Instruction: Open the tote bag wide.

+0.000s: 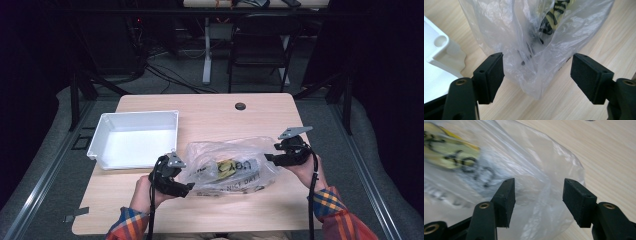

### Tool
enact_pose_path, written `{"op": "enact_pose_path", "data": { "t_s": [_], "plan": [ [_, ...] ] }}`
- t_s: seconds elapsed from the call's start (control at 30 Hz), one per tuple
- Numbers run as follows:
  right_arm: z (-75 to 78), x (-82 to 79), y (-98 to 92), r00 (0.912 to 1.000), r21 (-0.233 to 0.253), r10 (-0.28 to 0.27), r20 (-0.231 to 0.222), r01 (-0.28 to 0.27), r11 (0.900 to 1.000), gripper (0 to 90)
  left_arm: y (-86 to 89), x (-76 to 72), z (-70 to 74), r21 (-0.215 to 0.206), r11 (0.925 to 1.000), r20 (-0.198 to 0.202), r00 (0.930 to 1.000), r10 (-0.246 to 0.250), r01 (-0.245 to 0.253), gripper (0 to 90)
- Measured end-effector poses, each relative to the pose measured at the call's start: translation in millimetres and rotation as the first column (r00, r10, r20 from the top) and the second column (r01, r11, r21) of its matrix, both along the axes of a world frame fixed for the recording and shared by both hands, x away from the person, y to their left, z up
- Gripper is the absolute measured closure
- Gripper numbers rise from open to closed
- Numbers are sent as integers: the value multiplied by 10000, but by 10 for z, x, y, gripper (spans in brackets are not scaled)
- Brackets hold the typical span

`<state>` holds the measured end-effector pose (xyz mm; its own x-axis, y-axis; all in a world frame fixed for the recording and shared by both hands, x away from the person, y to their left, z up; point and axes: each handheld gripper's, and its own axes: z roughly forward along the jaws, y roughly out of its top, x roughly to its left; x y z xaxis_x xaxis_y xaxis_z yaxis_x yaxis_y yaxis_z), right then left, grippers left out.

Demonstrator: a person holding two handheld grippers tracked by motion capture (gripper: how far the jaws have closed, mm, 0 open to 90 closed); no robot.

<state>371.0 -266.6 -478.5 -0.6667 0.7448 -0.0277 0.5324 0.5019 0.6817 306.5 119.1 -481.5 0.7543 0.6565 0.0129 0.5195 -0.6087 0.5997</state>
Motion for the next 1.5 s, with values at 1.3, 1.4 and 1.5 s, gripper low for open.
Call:
{"op": "enact_pose_path", "data": {
  "t_s": [1.3,1.4,1.5],
  "plan": [
    [-526,-320,280,9813,-1373,1346,-1373,-1534,9786,900,-439,563,-357,789,9754,1357,9715,1942,-2059,831],
    [-628,-356,216,9758,-1464,1233,-1804,-1506,9777,900,-475,598,-447,1298,9709,1158,9756,1867,-2012,831],
    [-658,-381,170,9673,-1608,1349,-2147,-1712,9720,900,-485,628,-523,1651,9674,913,9796,1791,-1922,834]
  ]
}}
